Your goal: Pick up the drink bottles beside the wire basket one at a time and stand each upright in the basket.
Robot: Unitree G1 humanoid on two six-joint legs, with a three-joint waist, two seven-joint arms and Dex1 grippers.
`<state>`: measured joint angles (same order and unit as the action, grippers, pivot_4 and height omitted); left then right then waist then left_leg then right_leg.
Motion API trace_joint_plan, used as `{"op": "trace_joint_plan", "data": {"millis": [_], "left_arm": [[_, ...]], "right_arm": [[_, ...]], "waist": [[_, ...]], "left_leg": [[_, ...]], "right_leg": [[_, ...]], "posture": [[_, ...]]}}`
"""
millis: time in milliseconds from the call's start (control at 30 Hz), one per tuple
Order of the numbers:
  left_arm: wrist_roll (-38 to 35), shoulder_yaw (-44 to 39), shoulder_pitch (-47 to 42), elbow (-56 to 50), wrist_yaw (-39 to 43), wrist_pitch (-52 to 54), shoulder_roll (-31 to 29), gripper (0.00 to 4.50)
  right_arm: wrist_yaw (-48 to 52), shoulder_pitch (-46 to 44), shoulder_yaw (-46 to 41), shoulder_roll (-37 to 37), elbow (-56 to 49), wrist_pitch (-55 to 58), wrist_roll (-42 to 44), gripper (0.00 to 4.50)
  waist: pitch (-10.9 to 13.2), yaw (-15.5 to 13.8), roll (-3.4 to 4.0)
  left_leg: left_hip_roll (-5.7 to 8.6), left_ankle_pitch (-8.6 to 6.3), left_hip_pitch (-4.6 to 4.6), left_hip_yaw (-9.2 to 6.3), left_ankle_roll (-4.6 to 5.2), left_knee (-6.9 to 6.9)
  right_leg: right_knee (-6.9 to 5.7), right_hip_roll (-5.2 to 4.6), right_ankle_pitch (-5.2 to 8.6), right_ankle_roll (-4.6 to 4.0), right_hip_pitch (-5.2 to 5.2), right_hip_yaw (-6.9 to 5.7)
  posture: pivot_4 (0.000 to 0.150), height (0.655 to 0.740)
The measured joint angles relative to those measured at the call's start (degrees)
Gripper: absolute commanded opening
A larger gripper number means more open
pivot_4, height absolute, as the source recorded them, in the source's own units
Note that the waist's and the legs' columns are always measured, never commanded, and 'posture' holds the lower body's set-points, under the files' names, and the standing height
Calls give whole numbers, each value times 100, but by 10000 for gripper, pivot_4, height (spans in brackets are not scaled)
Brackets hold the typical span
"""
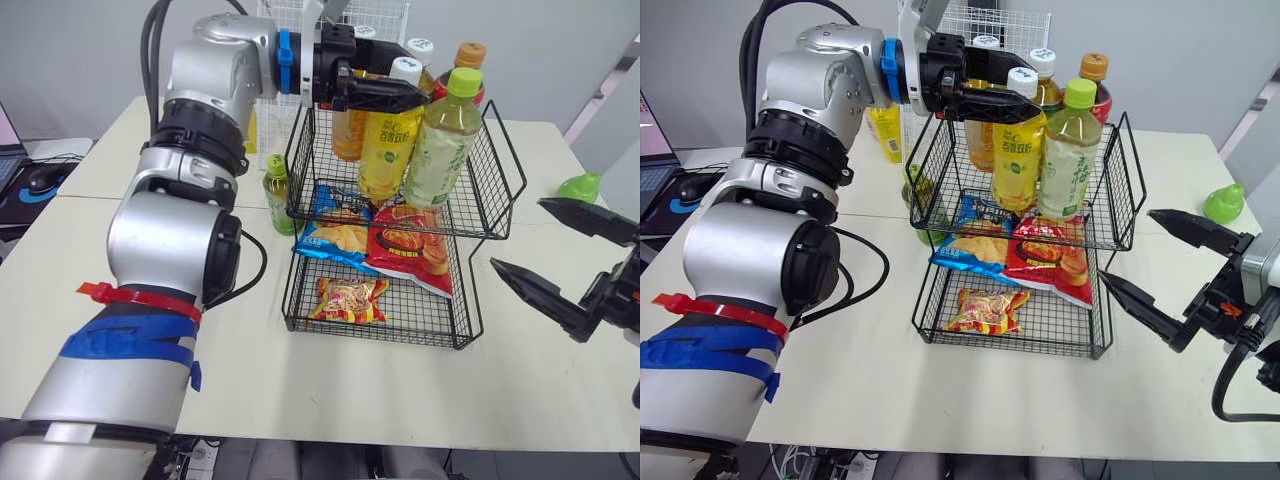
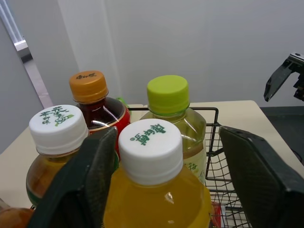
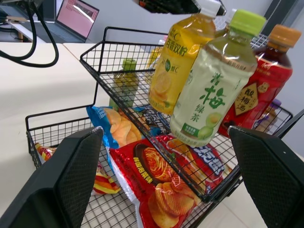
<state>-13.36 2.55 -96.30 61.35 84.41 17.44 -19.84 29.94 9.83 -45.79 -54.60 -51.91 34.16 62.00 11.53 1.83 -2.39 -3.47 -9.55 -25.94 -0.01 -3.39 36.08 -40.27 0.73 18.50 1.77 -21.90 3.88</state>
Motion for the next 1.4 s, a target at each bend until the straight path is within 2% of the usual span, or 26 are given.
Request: {"op": "trace_joint_plan", "data": {"millis": [300, 600, 867, 1000, 1100, 1200, 1400], "left_arm": [[11, -68, -3, -277, 197, 90, -288, 44669], [-227, -275, 507, -1602, 352, 742, -1117, 44669], [-249, -714, 1730, -2659, -525, 1220, -2479, 44669], [-239, -981, 2768, -3148, -872, 1204, -3020, 44669], [-335, -1284, 3779, -3400, -1168, 1241, -3079, 44669], [-388, -1440, 4530, -3547, -1542, 1204, -2916, 44669], [-487, -1605, 5242, -4278, -2398, 840, -2029, 44669]], "right_arm": [[-363, -619, 318, -260, 61, 18, -29, 45000], [-566, -969, 573, -370, 85, 59, -50, 45000], [-683, -1912, 1892, -326, 76, 42, -7, 45000], [-782, -2472, 2826, -35, 59, 37, -149, 45000], [-790, -2656, 3300, 116, 45, 35, -384, 45000], [-746, -2423, 3344, 117, 22, 35, -523, 45000], [-976, -1824, 3237, 113, -465, 165, -549, 45000]], "waist": [[-1, 2, 1], [-4, 10, 7], [-9, 91, 15], [-12, 98, 19], [-13, 65, 20], [-14, -44, 13], [-17, -168, 13]], "left_leg": [[-1, 0, 5, -1, 0, 1], [-6, 1, 11, -2, -1, 5], [-11, 2, 26, -1, -2, 10], [-11, 2, 27, 3, -2, 15], [-14, 2, 24, -2, -2, 22], [-18, 2, 5, -14, -2, 42], [-12, 0, 13, -17, 2, 74]], "right_leg": [[-7, 1, 0, -1, 2, 0], [-23, 1, 0, -1, 2, 0], [-59, 2, 2, -5, -3, 3], [-63, -1, 2, -5, -4, 6], [-69, -3, 2, -6, -5, 0], [-70, -7, 2, -7, -9, -13], [-74, -22, -1, -2, 18, -15]], "posture": [[1500, 7360], [1500, 7360], [1500, 7360], [1500, 7360], [1500, 7360], [1500, 7360], [1500, 7360]]}}
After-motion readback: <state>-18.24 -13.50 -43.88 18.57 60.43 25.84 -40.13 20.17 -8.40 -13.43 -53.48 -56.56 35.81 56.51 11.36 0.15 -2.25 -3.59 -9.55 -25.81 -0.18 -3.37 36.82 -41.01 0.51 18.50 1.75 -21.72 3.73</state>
